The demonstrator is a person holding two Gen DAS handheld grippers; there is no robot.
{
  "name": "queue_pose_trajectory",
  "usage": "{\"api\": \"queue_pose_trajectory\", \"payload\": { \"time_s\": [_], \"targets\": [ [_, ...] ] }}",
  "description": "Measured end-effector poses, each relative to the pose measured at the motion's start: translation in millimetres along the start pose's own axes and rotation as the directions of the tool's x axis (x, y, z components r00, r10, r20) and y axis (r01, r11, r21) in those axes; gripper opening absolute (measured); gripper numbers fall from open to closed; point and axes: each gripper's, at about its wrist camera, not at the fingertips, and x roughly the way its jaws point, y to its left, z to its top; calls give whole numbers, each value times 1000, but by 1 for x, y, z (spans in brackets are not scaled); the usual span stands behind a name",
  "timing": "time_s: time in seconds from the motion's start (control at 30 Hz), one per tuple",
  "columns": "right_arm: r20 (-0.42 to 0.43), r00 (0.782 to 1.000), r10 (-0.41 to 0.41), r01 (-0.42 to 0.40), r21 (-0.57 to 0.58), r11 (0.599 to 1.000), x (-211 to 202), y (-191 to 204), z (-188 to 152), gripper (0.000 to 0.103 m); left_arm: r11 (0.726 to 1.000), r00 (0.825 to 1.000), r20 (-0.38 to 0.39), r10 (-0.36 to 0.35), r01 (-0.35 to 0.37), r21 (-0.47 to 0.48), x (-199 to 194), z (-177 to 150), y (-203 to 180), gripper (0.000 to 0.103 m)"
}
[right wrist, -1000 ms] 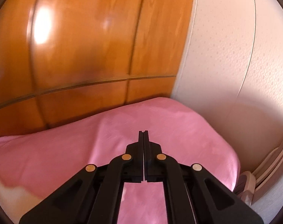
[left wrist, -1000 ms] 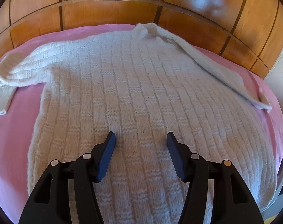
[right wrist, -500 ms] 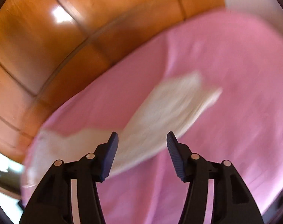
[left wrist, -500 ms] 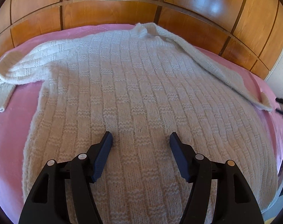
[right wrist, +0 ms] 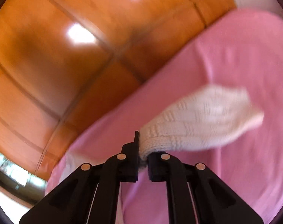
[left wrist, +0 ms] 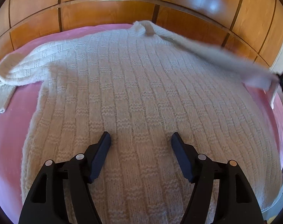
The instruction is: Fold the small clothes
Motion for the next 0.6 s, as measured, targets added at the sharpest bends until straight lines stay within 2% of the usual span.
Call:
{"api": "queue_pose_trajectory", "payload": {
  "time_s": [0.1, 0.13, 0.23, 0.27, 0.3, 0.33, 0.47, 0.53, 0.6],
  "targets": [
    [22, 997, -79, 78, 30, 997, 30, 4, 47, 6, 1000, 1000, -5, 1, -1, 6, 2, 2, -2, 69],
    [12, 994, -111, 111, 31, 993, 47, 8, 58, 6, 1000, 1000, -6, 1, -1, 5, 2, 2, -2, 69],
    [-63, 992, -113, 112, -11, 994, 99, 22, 80, 9, 1000, 1000, -9, 1, -1, 2, 3, 3, -2, 69],
    [-73, 989, -126, 123, -38, 992, 110, 26, 81, 24, 1000, 1000, -10, 3, -3, 2, 4, 3, -2, 69],
    [-87, 988, -129, 125, -55, 991, 120, 32, 80, 52, 1000, 1000, -30, 1, -1, 13, 3, 3, -2, 69],
    [-80, 987, -143, 137, -68, 988, 120, 36, 75, 61, 1000, 1000, -31, -3, 3, 11, 3, 4, -2, 69],
    [-76, 988, -136, 124, -147, 981, 96, 45, 35, 73, 999, 999, -35, -36, 36, -12, -3, 4, 4, 69],
    [-136, 985, -106, 76, -208, 975, 74, 43, 2, 73, 998, 998, -33, -51, 50, -27, -8, 3, 8, 69],
    [-240, 968, -69, 7, -251, 968, 50, 40, -39, 68, 997, 998, -25, -59, 58, -42, -16, 0, 12, 69]
  ]
}}
